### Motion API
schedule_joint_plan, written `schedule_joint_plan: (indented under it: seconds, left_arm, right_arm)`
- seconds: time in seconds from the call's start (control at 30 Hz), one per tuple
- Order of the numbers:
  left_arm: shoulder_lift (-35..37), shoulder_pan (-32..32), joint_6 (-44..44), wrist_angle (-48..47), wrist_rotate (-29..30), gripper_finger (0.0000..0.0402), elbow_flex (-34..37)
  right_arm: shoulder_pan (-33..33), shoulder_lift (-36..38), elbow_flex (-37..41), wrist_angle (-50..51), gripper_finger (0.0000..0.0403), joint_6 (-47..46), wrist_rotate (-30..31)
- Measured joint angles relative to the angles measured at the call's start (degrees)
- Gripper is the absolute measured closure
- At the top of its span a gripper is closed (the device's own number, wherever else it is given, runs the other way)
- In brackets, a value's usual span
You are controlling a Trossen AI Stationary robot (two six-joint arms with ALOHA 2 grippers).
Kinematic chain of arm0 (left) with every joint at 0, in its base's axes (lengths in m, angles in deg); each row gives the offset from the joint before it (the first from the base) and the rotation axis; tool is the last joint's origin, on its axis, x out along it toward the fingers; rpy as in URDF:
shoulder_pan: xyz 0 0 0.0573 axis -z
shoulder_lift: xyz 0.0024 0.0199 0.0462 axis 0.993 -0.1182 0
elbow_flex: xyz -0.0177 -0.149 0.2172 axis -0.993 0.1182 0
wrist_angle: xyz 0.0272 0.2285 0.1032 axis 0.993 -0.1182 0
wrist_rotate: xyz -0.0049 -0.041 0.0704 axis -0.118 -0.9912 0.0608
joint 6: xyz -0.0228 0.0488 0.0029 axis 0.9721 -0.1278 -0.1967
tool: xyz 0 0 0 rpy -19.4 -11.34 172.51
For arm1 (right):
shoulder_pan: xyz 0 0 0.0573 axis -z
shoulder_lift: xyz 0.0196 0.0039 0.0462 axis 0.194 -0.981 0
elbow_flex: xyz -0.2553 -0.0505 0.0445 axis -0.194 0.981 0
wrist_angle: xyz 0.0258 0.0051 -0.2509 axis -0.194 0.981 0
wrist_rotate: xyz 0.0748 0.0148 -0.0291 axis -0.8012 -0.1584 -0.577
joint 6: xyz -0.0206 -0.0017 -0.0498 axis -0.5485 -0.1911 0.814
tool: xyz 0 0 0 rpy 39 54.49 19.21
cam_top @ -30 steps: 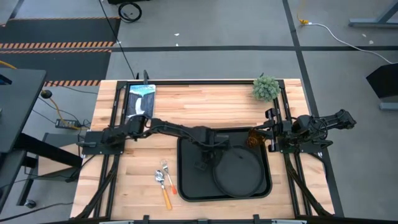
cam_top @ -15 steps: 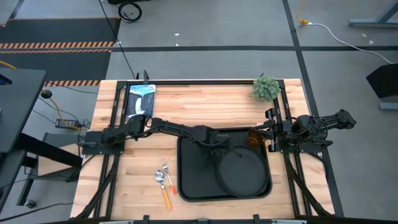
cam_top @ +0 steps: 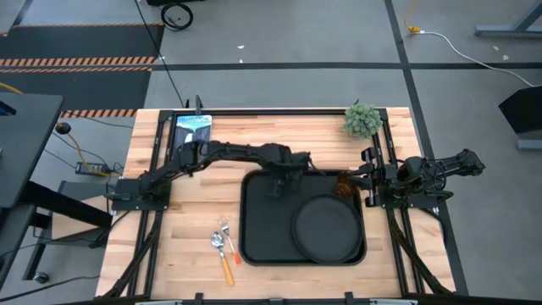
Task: Pick and place plate/cup/fork/spoon on tray
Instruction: Move the black tray slightly to the top, then put the orange fork on the black tray to the left of the black plate
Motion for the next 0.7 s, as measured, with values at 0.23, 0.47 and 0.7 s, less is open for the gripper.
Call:
schedule_joint_plan:
  seconds: [0.23,0.47,0.7]
  left_arm:
    - [-0.1,-2.3,-0.3,2.2,2.6,0.0299,0.0]
    - [0.7,-2.3,-2.6,0.7,2.0,0.0299,0.1]
    - [6.5,0.0,6.0,-3.5,1.7,0.0299,0.1]
  right_arm:
    - [0.0,0.0,0.0,0.0,0.0357,0.0,0.0]
    - [0.0,0.0,0.0,0.0,0.0357,0.0,0.0]
    - [0.0,0.0,0.0,0.0,0.0357,0.0,0.0]
